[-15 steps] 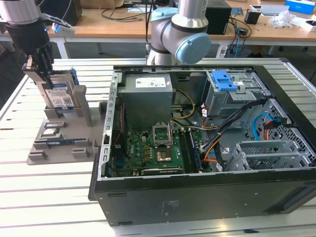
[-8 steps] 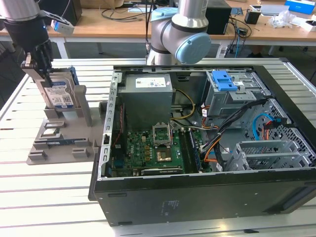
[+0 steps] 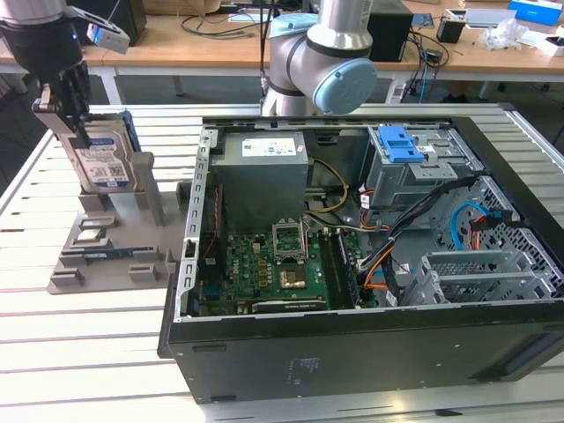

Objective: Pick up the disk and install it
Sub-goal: 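Pick up the disk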

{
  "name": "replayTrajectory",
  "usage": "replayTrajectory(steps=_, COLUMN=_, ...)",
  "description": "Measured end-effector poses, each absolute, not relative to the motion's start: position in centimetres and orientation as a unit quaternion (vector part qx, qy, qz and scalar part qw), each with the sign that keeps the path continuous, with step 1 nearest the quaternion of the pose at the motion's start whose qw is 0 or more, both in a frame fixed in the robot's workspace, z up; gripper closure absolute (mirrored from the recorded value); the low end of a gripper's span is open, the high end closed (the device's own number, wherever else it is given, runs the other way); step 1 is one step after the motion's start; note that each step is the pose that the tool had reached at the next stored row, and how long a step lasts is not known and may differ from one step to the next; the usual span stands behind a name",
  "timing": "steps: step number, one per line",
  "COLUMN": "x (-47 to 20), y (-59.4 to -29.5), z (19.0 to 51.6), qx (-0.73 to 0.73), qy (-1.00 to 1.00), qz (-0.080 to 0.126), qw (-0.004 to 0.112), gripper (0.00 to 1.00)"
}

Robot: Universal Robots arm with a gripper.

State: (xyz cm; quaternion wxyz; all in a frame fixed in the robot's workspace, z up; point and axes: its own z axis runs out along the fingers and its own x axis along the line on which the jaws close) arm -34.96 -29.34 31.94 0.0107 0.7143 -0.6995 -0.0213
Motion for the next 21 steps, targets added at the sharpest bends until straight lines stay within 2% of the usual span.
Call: replayTrajectory(steps=21, x=-35.0, y=-29.3, z=35.4, qx=0.715, qy=-0.699, qz=-0.021, qw=0.011, gripper=0.64)
